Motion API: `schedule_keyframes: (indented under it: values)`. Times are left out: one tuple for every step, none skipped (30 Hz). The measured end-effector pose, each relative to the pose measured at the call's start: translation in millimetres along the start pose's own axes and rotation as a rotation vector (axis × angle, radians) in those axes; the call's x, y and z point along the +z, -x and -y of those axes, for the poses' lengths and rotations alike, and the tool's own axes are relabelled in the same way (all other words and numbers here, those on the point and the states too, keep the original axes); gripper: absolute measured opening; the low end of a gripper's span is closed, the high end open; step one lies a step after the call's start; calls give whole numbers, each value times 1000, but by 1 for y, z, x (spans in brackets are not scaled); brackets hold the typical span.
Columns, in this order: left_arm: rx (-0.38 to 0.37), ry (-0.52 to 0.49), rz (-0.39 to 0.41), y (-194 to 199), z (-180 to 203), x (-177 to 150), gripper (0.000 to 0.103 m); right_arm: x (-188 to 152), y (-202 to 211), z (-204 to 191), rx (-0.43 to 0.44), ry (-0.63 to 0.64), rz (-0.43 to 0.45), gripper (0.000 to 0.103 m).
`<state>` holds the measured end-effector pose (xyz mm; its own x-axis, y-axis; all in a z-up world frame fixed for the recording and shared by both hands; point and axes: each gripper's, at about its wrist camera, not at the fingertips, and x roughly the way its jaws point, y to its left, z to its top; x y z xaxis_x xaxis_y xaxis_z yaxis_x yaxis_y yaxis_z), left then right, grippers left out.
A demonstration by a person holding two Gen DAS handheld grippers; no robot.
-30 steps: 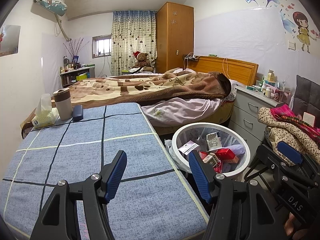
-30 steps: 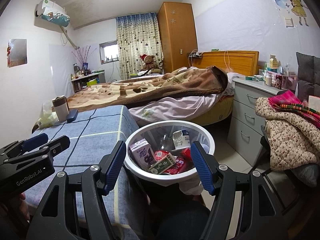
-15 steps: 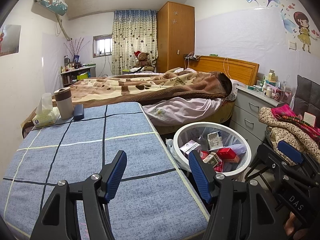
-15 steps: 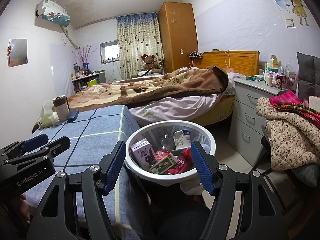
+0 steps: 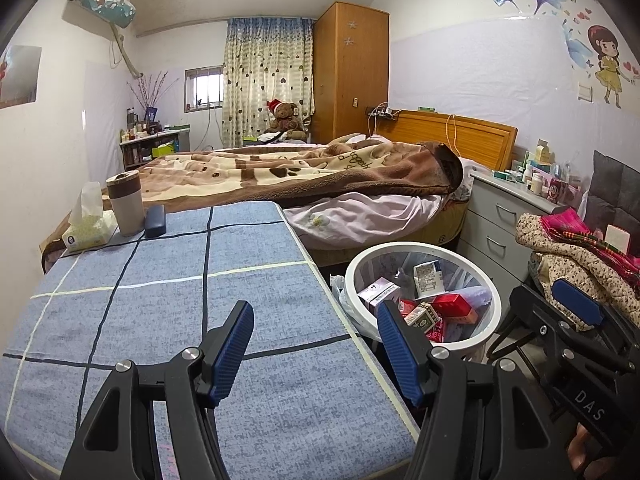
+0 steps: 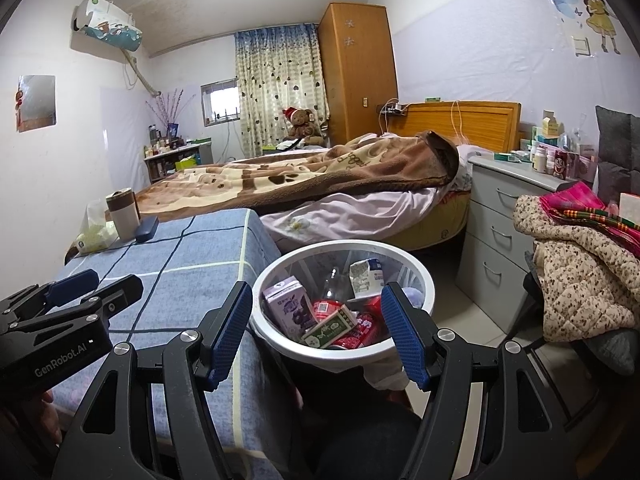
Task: Collect trash
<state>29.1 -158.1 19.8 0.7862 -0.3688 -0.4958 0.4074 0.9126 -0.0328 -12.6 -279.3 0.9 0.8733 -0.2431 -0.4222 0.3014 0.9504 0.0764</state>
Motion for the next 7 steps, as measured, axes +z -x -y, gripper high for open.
schedule_keyframes:
  values:
    - [0, -1, 0, 0, 0, 0, 64, 0, 0, 0, -1, -1, 0, 68]
    - [0, -2, -1, 0, 0, 0, 64, 0, 0, 0, 0, -1, 0, 68]
    - [1, -1, 0, 0, 0, 0, 64, 0, 0, 0, 0, -2, 0, 68]
    - [1, -2, -1, 0, 0, 0, 64, 0, 0, 0, 0, -1, -1, 68]
    - [4, -1, -1, 0, 0, 0, 64, 0, 0, 0, -1, -1, -1, 68]
    - [4, -1, -1, 0, 0, -1, 64, 0, 0, 0, 1, -2, -1, 68]
    - [3, -2, -2, 0, 0, 0, 64, 0, 0, 0, 3, -3, -1, 68]
